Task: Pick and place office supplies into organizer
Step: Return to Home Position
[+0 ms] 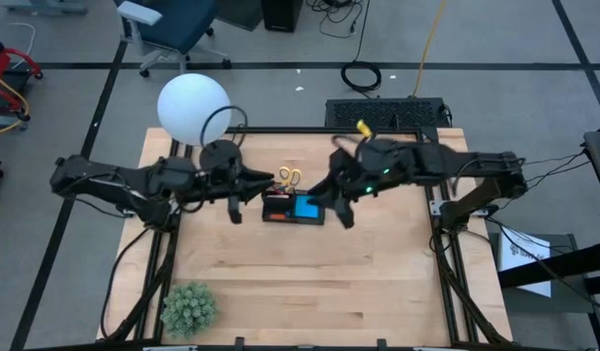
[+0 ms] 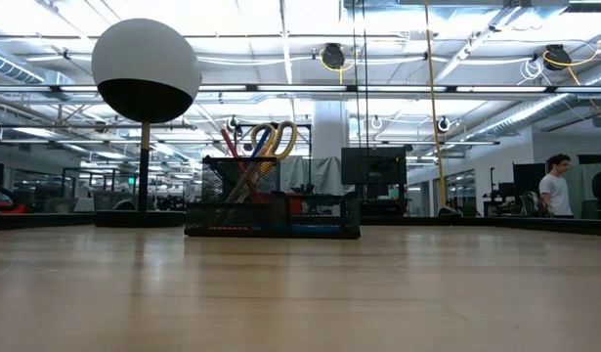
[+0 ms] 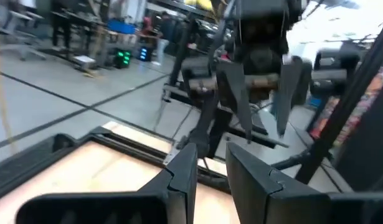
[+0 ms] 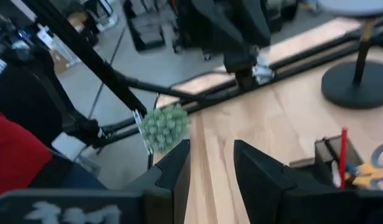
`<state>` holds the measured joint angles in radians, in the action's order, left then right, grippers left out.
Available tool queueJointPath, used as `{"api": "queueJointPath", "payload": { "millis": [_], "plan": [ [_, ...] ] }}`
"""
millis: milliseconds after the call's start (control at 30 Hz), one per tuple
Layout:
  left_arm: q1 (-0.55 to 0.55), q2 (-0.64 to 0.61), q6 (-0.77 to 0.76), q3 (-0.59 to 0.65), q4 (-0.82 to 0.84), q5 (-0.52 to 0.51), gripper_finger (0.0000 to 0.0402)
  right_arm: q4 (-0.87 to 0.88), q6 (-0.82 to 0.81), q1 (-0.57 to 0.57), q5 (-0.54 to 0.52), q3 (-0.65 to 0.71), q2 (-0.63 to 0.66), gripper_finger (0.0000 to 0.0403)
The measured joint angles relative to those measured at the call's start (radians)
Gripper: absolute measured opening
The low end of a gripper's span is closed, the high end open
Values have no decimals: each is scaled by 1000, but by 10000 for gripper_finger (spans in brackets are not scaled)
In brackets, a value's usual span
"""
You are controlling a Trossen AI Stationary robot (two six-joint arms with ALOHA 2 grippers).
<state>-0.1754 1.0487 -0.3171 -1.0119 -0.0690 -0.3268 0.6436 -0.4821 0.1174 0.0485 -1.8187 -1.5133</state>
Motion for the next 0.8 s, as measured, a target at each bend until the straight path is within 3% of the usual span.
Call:
{"api": "queueJointPath", "payload": {
  "millis": [133, 400, 633, 800],
  "plan": [
    [73, 23, 9, 0, -63, 110, 81, -3, 23, -31, 1, 0, 50, 110],
    [83, -114, 96, 0, -24, 58, 81, -13, 50, -92, 0, 58, 156, 110],
    [35, -260, 115, 0, 191, -69, 81, -295, 12, -117, 1, 406, 394, 114],
    [1, -287, 138, 3, 216, -103, 81, -534, -3, -117, 1, 677, 593, 110]
  ]
}}
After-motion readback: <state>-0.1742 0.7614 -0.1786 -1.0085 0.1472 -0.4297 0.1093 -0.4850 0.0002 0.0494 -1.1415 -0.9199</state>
